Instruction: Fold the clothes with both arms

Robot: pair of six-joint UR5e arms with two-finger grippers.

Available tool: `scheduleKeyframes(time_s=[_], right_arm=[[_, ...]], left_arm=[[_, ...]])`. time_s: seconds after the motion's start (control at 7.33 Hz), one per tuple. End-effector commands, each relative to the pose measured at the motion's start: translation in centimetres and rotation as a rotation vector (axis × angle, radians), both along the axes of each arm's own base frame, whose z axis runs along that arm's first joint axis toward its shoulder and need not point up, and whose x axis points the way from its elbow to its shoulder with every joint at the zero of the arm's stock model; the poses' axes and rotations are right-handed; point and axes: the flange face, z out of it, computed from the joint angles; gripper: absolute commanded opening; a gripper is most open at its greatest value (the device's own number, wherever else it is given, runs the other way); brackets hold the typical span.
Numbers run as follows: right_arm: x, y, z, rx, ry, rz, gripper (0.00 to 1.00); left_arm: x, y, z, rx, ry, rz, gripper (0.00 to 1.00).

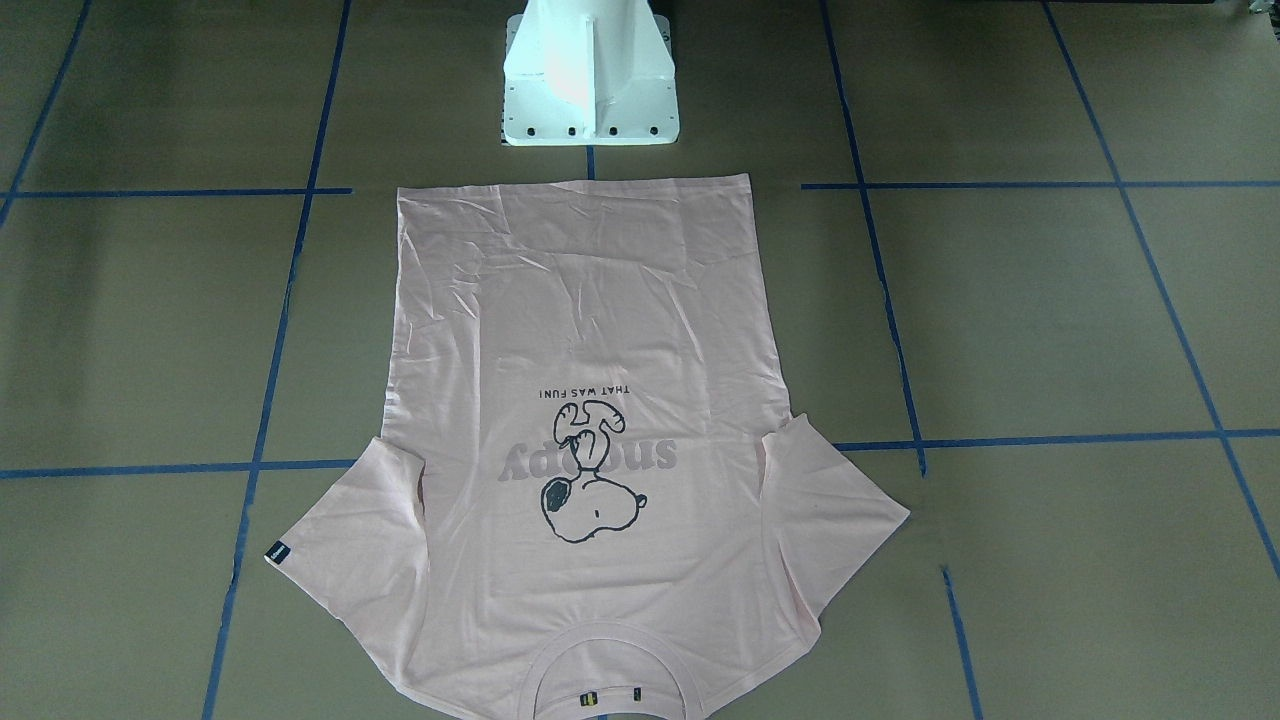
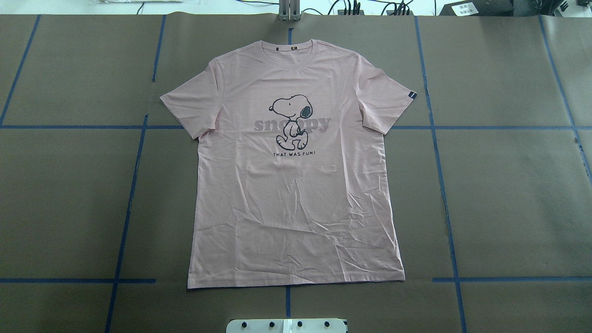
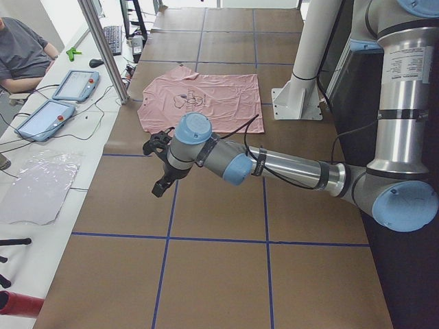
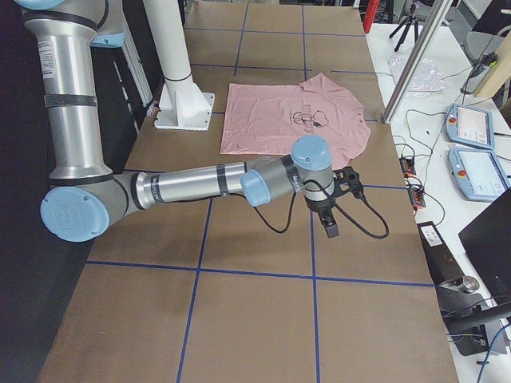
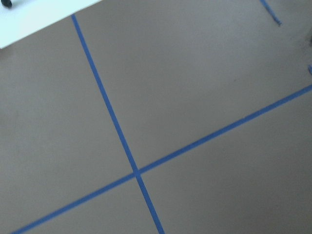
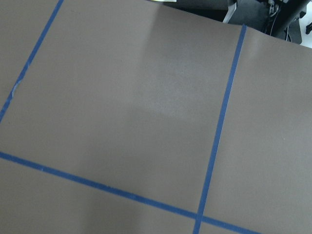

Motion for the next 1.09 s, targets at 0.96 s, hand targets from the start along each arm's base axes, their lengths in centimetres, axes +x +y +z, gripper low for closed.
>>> scheduleKeyframes(time_s=[0.96], right_arm=[[-30.0, -9.5, -14.7, -0.125, -0.228, 0.263, 0.83]], left_arm=[[12.6, -5.8, -6.5, 0.08, 0.199, 0.037, 1.0]])
